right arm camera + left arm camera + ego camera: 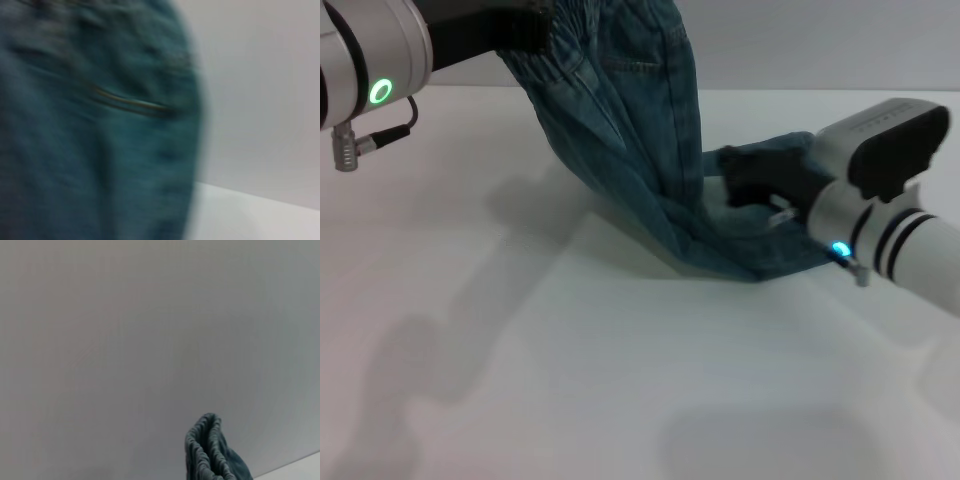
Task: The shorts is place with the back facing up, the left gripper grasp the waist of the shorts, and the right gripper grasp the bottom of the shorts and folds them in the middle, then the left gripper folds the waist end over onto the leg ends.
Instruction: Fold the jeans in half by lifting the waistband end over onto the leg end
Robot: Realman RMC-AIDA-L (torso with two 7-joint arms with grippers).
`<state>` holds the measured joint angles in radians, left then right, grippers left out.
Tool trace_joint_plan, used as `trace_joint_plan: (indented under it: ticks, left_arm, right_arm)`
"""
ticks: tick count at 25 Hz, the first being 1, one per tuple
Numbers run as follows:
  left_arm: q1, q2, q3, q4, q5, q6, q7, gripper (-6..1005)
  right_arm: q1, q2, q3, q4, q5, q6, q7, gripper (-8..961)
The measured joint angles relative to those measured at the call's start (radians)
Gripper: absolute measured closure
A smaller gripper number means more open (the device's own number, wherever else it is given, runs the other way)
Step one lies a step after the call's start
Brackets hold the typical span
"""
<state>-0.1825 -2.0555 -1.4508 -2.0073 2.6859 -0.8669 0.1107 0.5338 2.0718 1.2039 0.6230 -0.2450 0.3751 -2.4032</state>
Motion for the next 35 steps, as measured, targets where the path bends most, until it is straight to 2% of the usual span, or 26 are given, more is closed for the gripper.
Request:
trace_joint_plan:
  ticks: [5,9,12,17,25,35]
  left_arm:
    - [-0.008,-0.001,-0.003,0.003,-0.009,-0.002,0.016,905]
    - [-0.016,-0.002,-0.004,0.008,-0.009,0.001,0.019,905]
    - [-0.020,-0.003,-0.004,0.009,-0.009,0.005,0.020,905]
    - [-0.021,-0.003,-0.003,0.003,-0.009,0.007,0.020,906]
    - [-0.022,-0.002,-0.005,-0.006,-0.030,0.009,0.022,906]
    - [-0.023,0.000,-0.016,-0.008,-0.035,0.004,0.023,907]
  right_arm:
    - [-0.078,-0.019,0.020,0.104,-0.005,-0.035,0.001,953]
    - [-0.162,0.002,-0.022,0.250,-0.068,-0.039,0.003,953]
    - [-0.180,0.006,-0.092,0.308,-0.081,-0.048,0.008,953]
    - [-0.129,0.009,-0.148,0.287,-0.081,-0.072,0.023,953]
    - [-0.014,0.011,-0.143,0.146,-0.079,-0.077,0.082,953]
    - [-0.028,-0.003,-0.059,0.116,-0.111,-0.240,0.080,954]
